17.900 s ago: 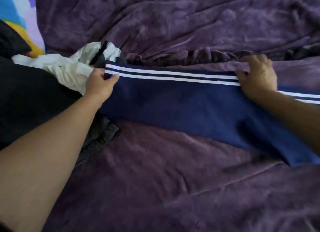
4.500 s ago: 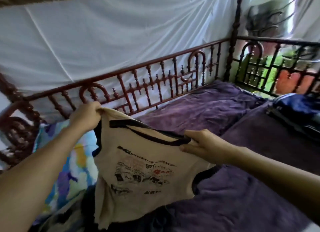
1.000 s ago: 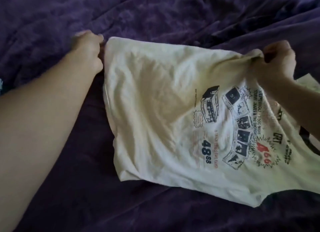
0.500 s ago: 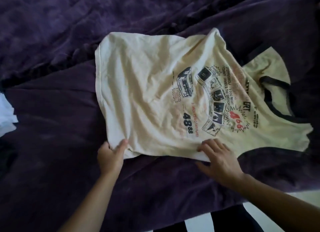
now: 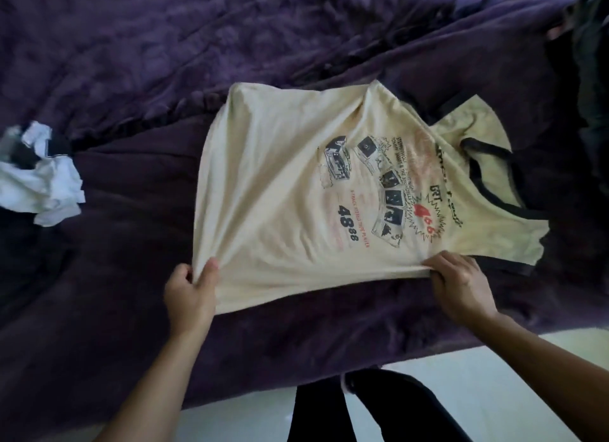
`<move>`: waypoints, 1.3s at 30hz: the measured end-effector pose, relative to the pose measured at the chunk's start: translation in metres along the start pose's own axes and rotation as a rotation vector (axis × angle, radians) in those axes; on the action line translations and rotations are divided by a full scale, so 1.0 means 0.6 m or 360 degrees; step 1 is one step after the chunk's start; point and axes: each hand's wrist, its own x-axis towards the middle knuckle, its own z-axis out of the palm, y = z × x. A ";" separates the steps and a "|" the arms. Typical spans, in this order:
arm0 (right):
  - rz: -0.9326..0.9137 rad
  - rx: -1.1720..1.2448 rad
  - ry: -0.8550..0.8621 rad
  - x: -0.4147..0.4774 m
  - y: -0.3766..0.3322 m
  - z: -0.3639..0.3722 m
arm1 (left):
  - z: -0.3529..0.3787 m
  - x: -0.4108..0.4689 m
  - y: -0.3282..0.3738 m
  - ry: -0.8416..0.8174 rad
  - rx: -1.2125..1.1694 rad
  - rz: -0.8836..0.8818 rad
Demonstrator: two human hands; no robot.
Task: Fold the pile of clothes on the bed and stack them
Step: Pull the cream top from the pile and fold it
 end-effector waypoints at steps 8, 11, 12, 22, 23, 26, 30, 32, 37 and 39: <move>-0.0142 0.0011 -0.0271 -0.129 0.057 -0.007 | -0.029 -0.133 -0.100 -0.0366 0.0081 -0.0445; -0.0143 0.0069 -0.0252 -0.121 0.060 -0.024 | -0.025 -0.154 -0.095 -0.0357 -0.0376 -0.0772; -0.0153 0.0090 -0.0248 -0.112 0.059 -0.028 | -0.020 -0.156 -0.089 -0.0317 -0.0471 -0.0842; 0.0223 0.0300 -0.0257 0.166 0.026 -0.094 | -0.023 0.013 0.068 -0.0043 -0.0605 -0.0909; 0.0244 0.0295 -0.0243 0.212 0.018 -0.099 | -0.021 0.045 0.094 -0.0016 -0.0659 -0.0909; 0.0292 0.0389 -0.0178 0.344 -0.004 -0.106 | -0.005 0.143 0.171 -0.0163 -0.0754 -0.0890; 0.0416 0.0264 -0.0097 0.482 -0.022 -0.094 | 0.038 0.264 0.247 -0.0260 -0.0960 -0.0767; 0.0524 0.0103 -0.0055 0.523 -0.026 -0.079 | 0.067 0.308 0.270 -0.0251 -0.0960 -0.0650; 0.0063 0.0014 0.0173 0.447 -0.062 -0.024 | 0.156 0.278 0.267 0.0003 0.0007 0.0326; -0.0218 0.0084 -0.0041 0.364 -0.072 0.008 | 0.200 0.218 0.244 -0.0304 0.0206 0.0676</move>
